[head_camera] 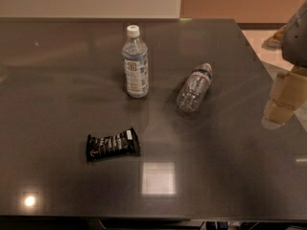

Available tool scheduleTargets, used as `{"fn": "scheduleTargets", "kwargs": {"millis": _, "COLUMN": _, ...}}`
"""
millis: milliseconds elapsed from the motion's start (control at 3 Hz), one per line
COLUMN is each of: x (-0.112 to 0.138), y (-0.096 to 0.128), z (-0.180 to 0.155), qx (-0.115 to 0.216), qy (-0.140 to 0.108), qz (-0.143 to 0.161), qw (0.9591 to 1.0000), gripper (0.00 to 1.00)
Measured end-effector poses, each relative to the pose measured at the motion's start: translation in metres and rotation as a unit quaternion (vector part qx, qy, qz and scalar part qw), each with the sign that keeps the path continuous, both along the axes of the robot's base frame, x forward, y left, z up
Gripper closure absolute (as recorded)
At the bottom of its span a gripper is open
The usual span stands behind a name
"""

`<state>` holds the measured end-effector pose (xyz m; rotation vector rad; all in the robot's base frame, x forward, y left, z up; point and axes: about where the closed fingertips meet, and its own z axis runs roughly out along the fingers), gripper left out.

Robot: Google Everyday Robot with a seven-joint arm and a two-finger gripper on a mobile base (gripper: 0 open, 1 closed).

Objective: Move water bottle near rxbar chocolate

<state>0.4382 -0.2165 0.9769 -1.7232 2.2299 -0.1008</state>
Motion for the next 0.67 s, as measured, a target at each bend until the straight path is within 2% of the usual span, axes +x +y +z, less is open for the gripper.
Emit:
{"fn": "scheduleTargets", "kwargs": {"millis": 333, "x": 0.000, "y": 0.000, "z": 0.000, "qx": 0.000, "qy": 0.000, "qz": 0.000, "qw": 1.0000, "gripper": 0.00}}
{"fn": "scheduleTargets", "kwargs": {"millis": 667, "x": 0.013, "y": 0.006, "z": -0.003, "qx": 0.004, "qy": 0.002, "qz": 0.021, "qw": 0.9998, "gripper": 0.00}}
